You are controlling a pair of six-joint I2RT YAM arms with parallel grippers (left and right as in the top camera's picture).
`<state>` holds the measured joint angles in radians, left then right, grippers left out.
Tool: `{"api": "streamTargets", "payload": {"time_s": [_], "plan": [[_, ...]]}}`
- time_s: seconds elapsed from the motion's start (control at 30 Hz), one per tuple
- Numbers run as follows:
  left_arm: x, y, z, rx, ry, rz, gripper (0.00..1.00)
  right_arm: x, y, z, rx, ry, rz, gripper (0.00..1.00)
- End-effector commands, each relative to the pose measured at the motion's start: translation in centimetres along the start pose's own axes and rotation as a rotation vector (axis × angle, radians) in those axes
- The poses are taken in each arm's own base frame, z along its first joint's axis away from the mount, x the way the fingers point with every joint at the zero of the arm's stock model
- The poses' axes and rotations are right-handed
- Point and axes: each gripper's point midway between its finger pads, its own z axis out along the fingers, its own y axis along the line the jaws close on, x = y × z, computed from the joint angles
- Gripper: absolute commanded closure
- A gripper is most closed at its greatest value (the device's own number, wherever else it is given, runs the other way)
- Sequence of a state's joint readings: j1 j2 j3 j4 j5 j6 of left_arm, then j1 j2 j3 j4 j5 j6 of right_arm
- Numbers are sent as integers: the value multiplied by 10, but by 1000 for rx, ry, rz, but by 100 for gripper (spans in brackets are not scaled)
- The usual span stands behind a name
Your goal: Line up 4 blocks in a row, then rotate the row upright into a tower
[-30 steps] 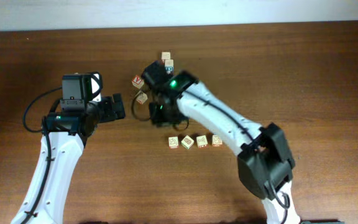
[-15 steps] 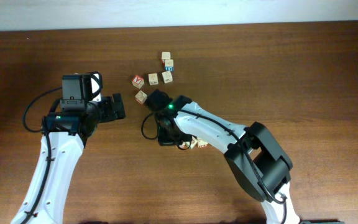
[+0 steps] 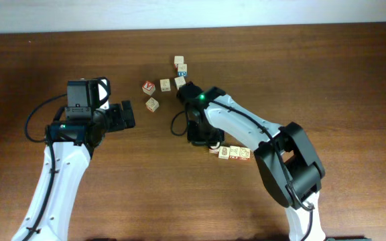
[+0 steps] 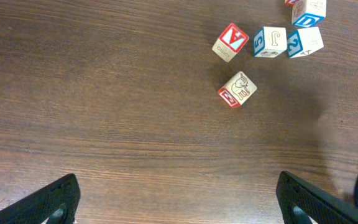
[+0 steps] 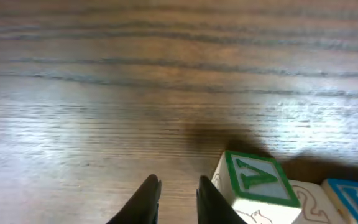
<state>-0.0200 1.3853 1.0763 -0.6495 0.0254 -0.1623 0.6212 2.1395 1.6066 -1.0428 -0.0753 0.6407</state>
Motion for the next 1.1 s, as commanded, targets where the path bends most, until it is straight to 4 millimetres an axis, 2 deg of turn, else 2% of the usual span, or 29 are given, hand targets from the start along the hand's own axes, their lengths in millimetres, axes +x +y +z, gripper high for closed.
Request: {"api": "streamTargets", "payload": {"time_s": [0.0, 0.07, 0.1, 0.13, 0.17, 0.2, 0.23, 0.33, 0.4, 0.53, 0.57, 0.6, 0.77, 1.07], "plan": [[-2, 1, -1, -4, -5, -10, 1, -20, 17, -70, -89, -144, -69, 69], [-2, 1, -1, -4, -5, -10, 1, -21, 2, -114, -125, -205, -52, 70], [-2, 1, -1, -4, -5, -10, 1, -16, -20, -152, -125, -268, -28, 70], [-2, 1, -1, -4, -5, -10, 1, -5, -38, -174, -95, -297, -8, 70], [-2, 1, -1, -4, -5, -10, 1, 10, -48, -183, -75, -282, 4, 70], [-2, 1, -1, -4, -5, -10, 1, 27, -56, -175, -42, -219, 44, 78], [-2, 1, -1, -4, -5, -10, 1, 34, -60, -165, -22, -181, 75, 91], [-2, 1, -1, -4, -5, -10, 1, 58, -42, -102, -95, -51, 91, 91], [-2, 1, -1, -4, -5, -10, 1, 71, -48, -68, -94, 1, 117, 91], [-2, 1, -1, -4, -5, -10, 1, 76, -56, -10, -68, 42, 126, 91], [-2, 1, -1, -4, -5, -10, 1, 78, -55, -2, -64, 69, 128, 92], [-2, 1, -1, -4, -5, -10, 1, 79, -56, 5, -60, 89, 133, 92], [-2, 1, -1, -4, -5, -10, 1, 58, -65, 4, -69, 35, 176, 96], [-2, 1, -1, -4, -5, -10, 1, 41, -64, 2, -98, -21, 153, 96]]}}
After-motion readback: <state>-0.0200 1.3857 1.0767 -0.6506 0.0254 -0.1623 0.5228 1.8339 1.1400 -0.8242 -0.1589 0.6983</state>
